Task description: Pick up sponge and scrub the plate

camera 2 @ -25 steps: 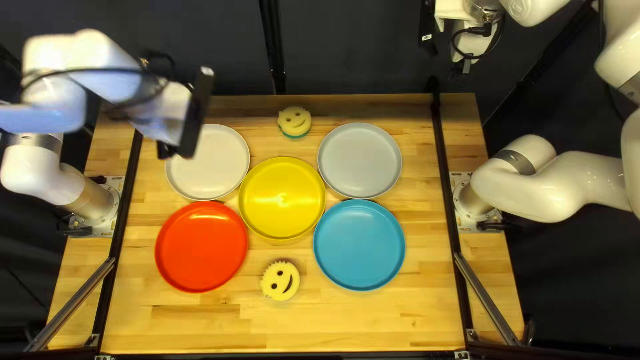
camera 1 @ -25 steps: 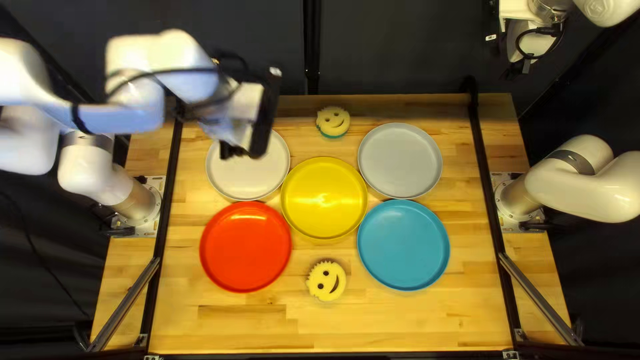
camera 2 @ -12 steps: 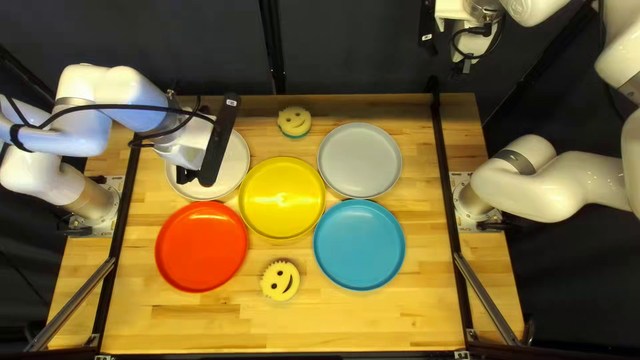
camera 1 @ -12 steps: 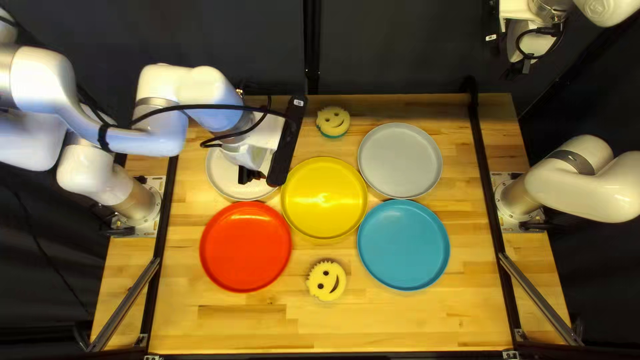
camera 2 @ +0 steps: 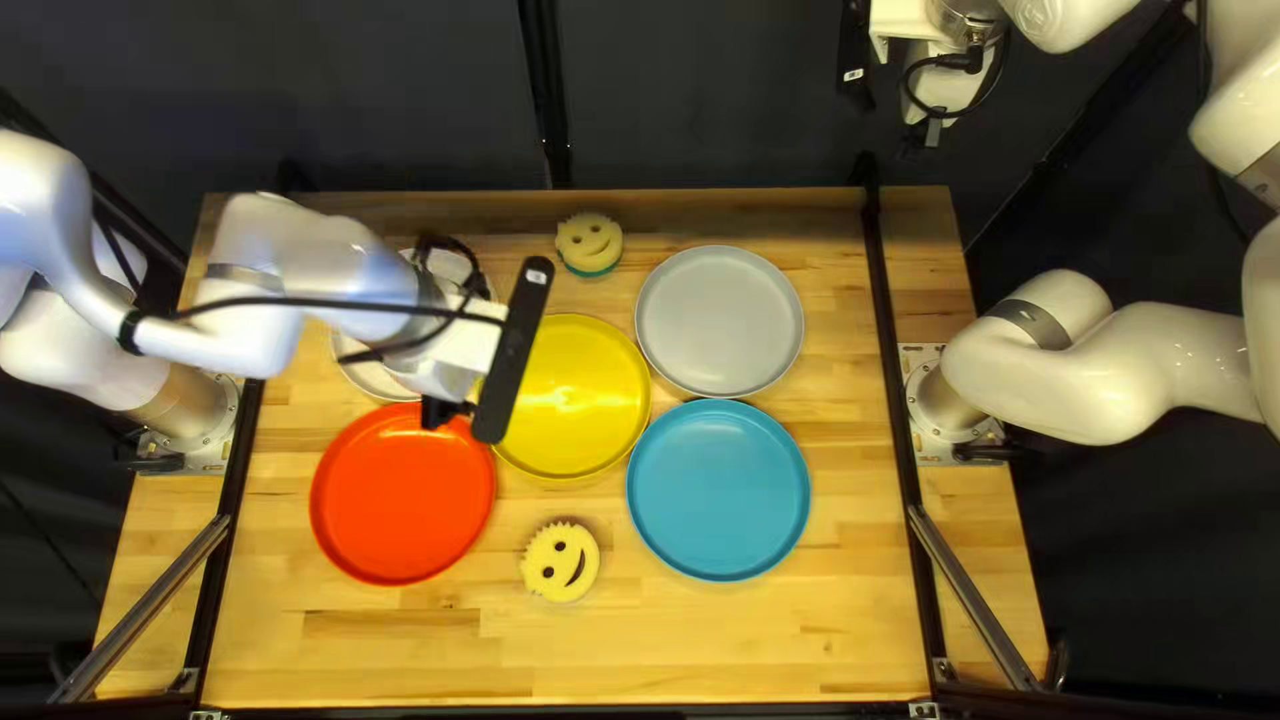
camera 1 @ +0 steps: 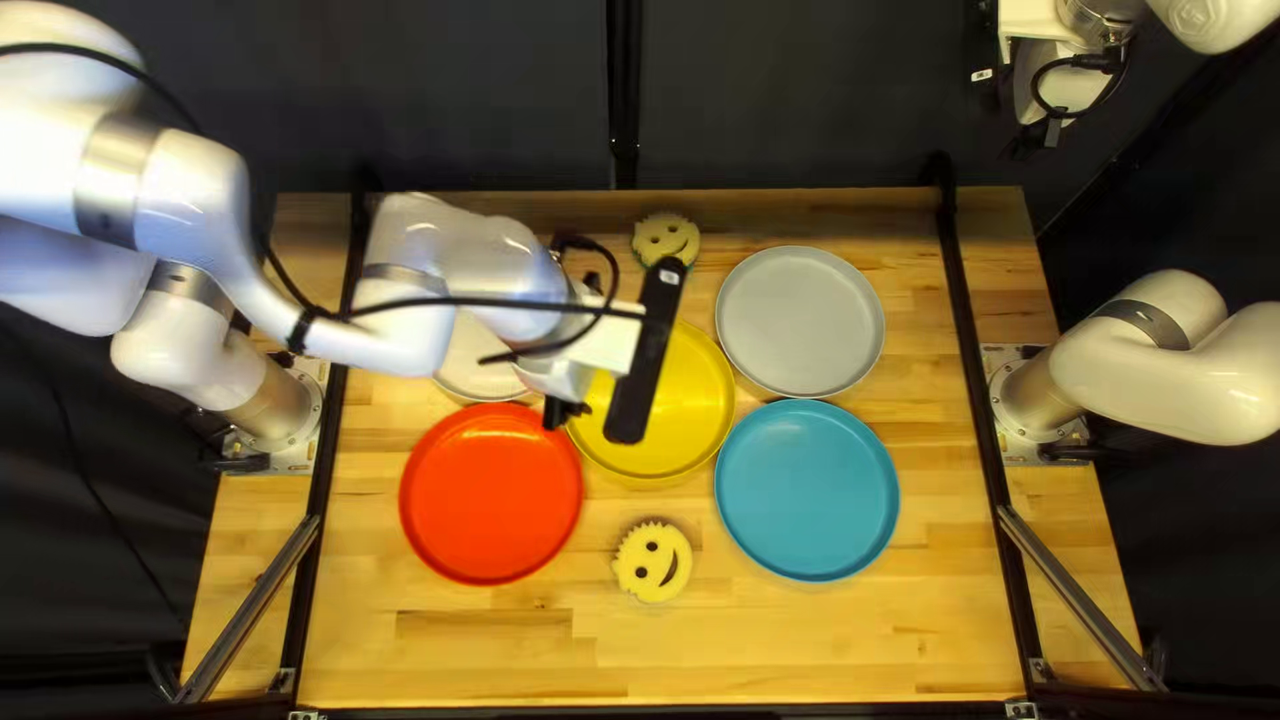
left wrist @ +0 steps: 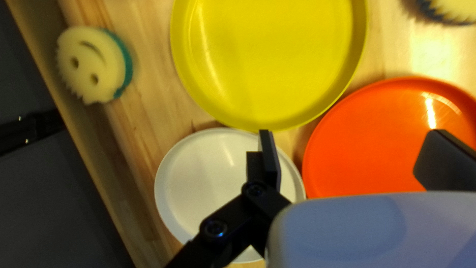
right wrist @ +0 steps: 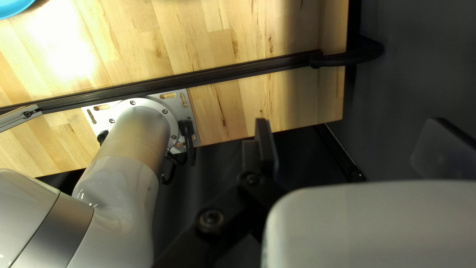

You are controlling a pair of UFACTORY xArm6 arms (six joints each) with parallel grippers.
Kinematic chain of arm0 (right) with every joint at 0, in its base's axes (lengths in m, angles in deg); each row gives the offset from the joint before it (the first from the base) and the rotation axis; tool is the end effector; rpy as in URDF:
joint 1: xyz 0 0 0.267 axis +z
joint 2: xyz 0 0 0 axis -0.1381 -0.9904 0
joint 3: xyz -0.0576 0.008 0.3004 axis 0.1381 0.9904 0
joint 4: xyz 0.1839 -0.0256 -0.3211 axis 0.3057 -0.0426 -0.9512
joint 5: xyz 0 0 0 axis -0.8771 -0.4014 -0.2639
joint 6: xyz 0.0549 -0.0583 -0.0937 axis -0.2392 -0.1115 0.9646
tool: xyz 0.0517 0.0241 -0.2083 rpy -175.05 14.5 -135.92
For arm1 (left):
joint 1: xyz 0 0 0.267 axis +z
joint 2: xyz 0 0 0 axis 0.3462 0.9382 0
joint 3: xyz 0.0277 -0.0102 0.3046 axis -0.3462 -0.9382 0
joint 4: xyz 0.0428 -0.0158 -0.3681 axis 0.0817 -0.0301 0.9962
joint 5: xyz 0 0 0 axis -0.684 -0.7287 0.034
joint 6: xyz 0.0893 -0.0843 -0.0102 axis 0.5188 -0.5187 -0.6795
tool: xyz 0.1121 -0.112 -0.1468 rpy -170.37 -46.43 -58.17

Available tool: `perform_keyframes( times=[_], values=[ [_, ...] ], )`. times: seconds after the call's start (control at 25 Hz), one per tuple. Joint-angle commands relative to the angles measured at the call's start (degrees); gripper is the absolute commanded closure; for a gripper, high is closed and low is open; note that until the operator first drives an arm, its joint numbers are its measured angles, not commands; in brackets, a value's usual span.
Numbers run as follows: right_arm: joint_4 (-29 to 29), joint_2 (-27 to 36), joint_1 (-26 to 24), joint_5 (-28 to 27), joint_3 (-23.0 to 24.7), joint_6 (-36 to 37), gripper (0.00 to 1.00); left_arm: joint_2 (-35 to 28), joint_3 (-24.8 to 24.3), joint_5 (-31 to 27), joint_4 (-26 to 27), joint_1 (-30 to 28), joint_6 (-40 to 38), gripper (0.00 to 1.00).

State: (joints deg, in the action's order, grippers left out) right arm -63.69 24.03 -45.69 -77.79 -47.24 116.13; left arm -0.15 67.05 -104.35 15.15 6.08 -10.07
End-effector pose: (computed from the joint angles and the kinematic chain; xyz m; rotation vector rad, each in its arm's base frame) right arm 0.1411 -0.2364 0.2811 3.0525 -0.2271 -0.0687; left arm 0.5050 -0.0989 0.1769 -2.9864 0.5280 -0.2726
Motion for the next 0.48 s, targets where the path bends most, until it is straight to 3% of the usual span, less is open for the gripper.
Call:
perform_keyframes(
  times=[0.04, 0.24, 0.48],
  values=[
    [0.0, 0.0, 0.0, 0.0, 0.0, 0.0, 0.0, 4.5, 2.0, 2.6, 3.5, -3.5, 0.5, 0.0],
    [0.0, 0.0, 0.0, 0.0, 0.0, 0.0, 0.0, 7.7, 2.0, 5.7, 7.6, -5.7, 2.8, 0.0],
    [0.0, 0.0, 0.0, 0.0, 0.0, 0.0, 0.0, 7.5, 1.7, 5.8, 7.6, -5.8, 2.8, 0.0]
  ],
)
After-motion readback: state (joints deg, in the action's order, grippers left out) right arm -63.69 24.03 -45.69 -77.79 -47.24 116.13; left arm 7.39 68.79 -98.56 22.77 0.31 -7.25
